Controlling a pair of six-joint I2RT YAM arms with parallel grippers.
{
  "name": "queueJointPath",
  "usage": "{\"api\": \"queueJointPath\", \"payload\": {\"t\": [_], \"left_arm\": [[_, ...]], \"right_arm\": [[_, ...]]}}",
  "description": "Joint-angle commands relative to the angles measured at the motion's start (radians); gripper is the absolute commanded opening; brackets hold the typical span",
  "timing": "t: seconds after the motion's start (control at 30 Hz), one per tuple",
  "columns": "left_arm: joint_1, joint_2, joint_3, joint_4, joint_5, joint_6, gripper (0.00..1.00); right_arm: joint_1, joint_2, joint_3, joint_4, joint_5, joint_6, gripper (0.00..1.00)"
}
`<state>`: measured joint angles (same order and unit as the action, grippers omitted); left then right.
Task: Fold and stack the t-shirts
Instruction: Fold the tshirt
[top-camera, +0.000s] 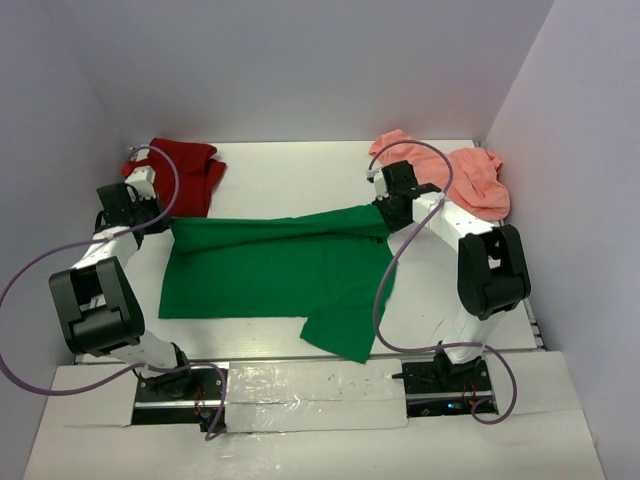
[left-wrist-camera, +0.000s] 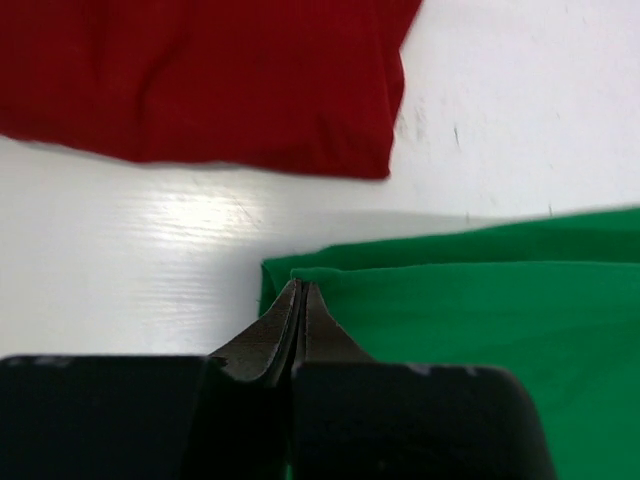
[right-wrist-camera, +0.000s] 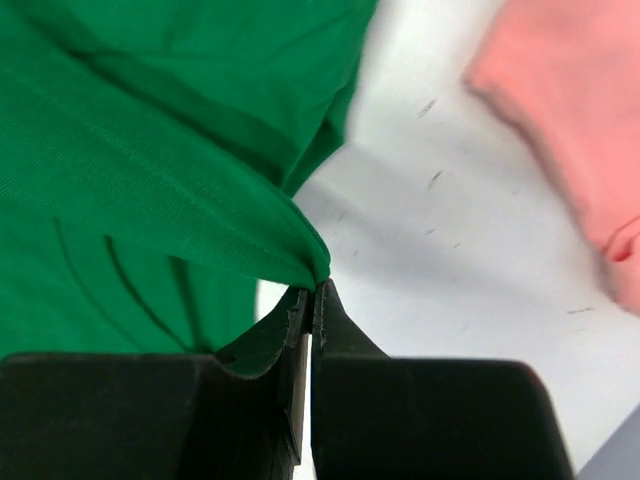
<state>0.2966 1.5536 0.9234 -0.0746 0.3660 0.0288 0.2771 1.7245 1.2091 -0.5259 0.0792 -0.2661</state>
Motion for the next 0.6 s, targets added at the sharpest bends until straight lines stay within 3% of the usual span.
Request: {"api": "queueJointPath", "payload": {"t": [0.0, 0.37, 0.57], "left_arm": [[0.019, -0.038, 0.035, 0.136, -0.070, -0.015, 0.00], [0.026, 0.112, 0.158, 0.266, -0.110, -0.020, 0.00], [0.021, 0.243, 0.337, 0.312, -0.104, -0.092, 0.00]], "right_arm": [[-0.007, -0.051, 0.030, 0.079, 0.091, -0.036, 0.00], [-0.035, 0.078, 0.214, 0.130, 0.100, -0.035, 0.00], [-0.045, 0.190, 0.362, 0.138, 0.117, -0.038, 0.00]]}}
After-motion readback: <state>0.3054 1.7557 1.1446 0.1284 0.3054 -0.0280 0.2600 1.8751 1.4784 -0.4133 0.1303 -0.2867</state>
